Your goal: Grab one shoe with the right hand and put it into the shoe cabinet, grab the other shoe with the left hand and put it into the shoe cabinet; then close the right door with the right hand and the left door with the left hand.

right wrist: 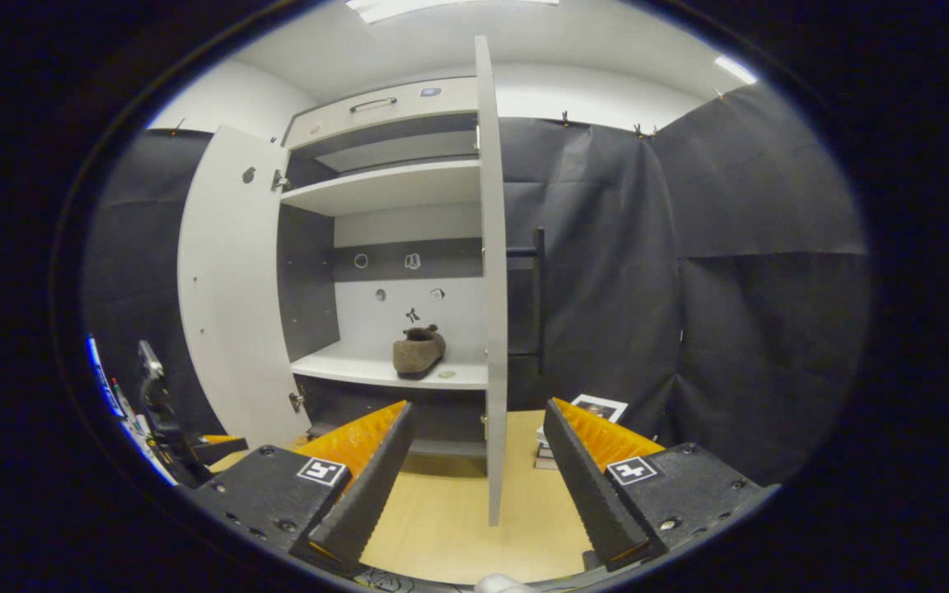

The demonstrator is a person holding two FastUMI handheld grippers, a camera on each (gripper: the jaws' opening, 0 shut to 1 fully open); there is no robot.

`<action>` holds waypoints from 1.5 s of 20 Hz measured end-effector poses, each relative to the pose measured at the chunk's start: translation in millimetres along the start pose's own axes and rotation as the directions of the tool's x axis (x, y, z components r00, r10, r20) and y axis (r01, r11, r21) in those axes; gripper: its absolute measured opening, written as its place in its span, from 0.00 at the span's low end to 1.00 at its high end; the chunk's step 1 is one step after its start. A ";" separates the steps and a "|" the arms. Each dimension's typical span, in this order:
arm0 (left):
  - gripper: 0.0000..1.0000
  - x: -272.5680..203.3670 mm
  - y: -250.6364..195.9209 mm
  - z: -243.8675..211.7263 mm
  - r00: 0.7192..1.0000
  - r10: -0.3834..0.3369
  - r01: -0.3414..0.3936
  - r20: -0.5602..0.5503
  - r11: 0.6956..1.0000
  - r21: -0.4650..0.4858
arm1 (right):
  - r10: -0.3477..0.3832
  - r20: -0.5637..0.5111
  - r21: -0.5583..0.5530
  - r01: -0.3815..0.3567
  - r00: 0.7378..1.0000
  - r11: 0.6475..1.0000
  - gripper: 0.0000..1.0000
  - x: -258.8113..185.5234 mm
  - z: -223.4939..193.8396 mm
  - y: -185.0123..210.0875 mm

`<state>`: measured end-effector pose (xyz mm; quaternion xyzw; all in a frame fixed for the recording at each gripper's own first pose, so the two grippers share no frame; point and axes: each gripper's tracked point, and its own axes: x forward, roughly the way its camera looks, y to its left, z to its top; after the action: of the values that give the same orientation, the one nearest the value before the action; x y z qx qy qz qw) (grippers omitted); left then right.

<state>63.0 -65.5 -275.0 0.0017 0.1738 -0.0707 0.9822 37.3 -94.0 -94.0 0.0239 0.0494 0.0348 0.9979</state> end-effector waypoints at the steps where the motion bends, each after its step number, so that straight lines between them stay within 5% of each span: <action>1: 0.97 10.5 -1.5 -27.1 0.998 -0.020 0.019 -0.054 0.999 -0.029 | 0.004 -0.014 0.001 -0.004 1.000 1.000 1.00 1.3 -4.7 2.0; 8: 0.96 58.9 14.8 -120.1 0.965 -0.030 0.007 -0.261 0.996 -0.087 | -0.038 -0.081 -0.032 0.036 0.996 0.999 1.00 -1.3 -25.1 4.1; 18: 0.94 123.1 15.8 -155.5 0.932 -0.073 0.070 -0.356 0.997 -0.021 | -0.084 -0.132 -0.032 0.080 0.988 0.996 1.00 4.6 -38.6 8.6; 19: 1.00 132.2 16.0 -155.5 0.930 -0.075 0.076 -0.359 0.997 -0.011 | -0.089 -0.135 -0.036 0.085 0.987 0.996 1.00 6.1 -39.4 7.6; 27: 0.64 171.0 -5.7 -154.1 0.917 -0.167 0.165 -0.363 0.986 -0.037 | -0.092 -0.151 -0.038 0.087 0.984 0.996 1.00 9.6 -43.4 11.2; 30: 0.24 177.5 -7.9 -148.3 0.924 -0.159 0.171 -0.349 0.985 0.003 | -0.079 -0.174 -0.030 0.075 0.982 0.997 1.00 11.0 -48.8 12.5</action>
<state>176.3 -93.7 -474.9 0.0160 0.3426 -0.1546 0.9265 42.5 -78.6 -142.9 0.0073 0.1376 -0.0012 0.9905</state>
